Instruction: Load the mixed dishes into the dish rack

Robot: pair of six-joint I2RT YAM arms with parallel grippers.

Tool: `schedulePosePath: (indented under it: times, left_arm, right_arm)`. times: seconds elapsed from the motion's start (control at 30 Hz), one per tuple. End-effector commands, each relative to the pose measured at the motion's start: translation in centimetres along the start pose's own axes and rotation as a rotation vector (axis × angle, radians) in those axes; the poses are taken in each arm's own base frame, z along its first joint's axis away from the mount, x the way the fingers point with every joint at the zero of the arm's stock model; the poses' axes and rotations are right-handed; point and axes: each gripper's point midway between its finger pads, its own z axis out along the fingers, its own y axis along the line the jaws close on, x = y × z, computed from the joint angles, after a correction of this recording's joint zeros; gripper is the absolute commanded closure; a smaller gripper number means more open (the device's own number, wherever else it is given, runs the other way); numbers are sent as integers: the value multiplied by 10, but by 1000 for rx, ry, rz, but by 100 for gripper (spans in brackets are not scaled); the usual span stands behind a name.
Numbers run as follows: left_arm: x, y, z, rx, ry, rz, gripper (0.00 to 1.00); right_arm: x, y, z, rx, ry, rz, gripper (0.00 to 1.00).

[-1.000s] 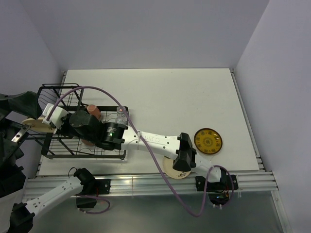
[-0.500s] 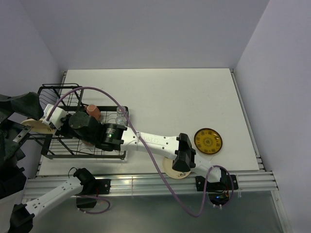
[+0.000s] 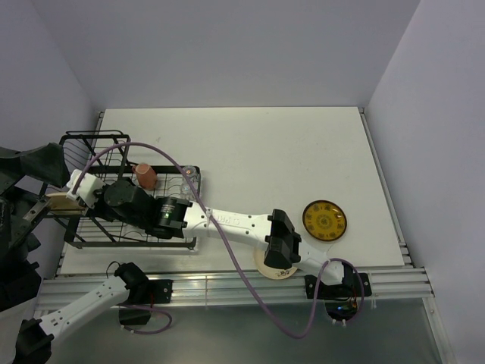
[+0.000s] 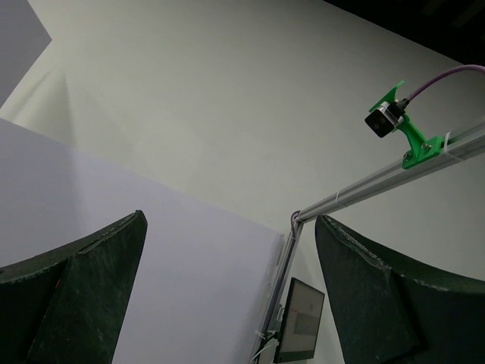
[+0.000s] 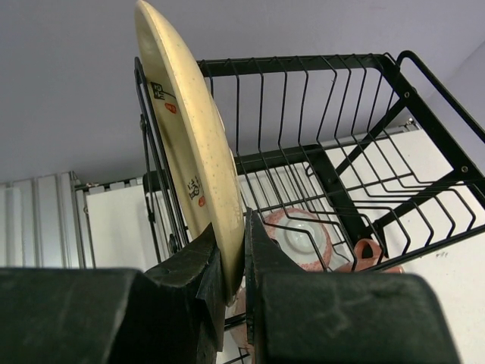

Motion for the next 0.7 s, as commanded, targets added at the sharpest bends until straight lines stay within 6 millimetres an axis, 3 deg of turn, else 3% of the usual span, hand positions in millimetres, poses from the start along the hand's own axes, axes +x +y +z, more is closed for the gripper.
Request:
schedulePosePath:
  times: [0.0,0.33,0.67]
  left_arm:
    - [-2,-2,-1,-3,-4,-1,1]
    - [1,4,-1,-7,-5,-8,1]
    - [7,-6,9,64,32,-2,1]
  right_arm:
    - [-39,-4,-2,17,-120,50,100]
    - [-92,-26,-18,39,-244,88,100]
    - [-105,-55,-13,73,-324,108,100]
